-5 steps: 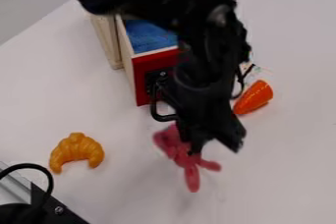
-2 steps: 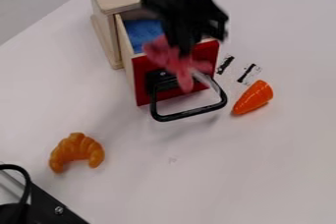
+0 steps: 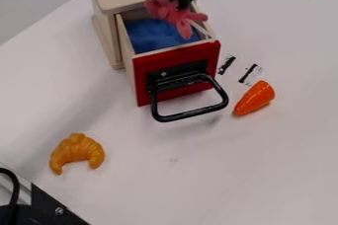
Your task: Put the thing in the drawer
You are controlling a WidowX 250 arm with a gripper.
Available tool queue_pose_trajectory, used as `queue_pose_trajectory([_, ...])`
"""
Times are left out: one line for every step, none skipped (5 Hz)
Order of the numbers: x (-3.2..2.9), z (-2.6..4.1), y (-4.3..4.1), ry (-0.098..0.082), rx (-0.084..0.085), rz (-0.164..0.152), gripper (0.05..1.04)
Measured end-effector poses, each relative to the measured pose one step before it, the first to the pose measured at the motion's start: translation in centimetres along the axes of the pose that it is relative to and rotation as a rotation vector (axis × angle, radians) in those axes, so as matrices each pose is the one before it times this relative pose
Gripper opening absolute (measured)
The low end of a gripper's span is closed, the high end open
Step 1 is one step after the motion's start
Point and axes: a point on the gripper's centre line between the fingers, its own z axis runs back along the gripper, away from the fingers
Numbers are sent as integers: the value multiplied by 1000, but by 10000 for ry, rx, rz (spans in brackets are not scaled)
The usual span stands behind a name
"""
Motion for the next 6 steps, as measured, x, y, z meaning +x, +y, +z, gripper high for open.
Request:
queue_pose_trajectory([710,-2018,558,380,31,-93,85])
queue_pose_trajectory([-294,-1129,161,130,106,-83,85])
queue_pose_trajectory([-490,-1188,112,170,71,33,85])
queue_pose_trajectory([-151,-1262,73,244,60,-11,85])
queue_pose_trajectory([-189,-873,96,197,60,11,100])
queue_pose_trajectory([-174,-203,-177,51,-64,-27,268])
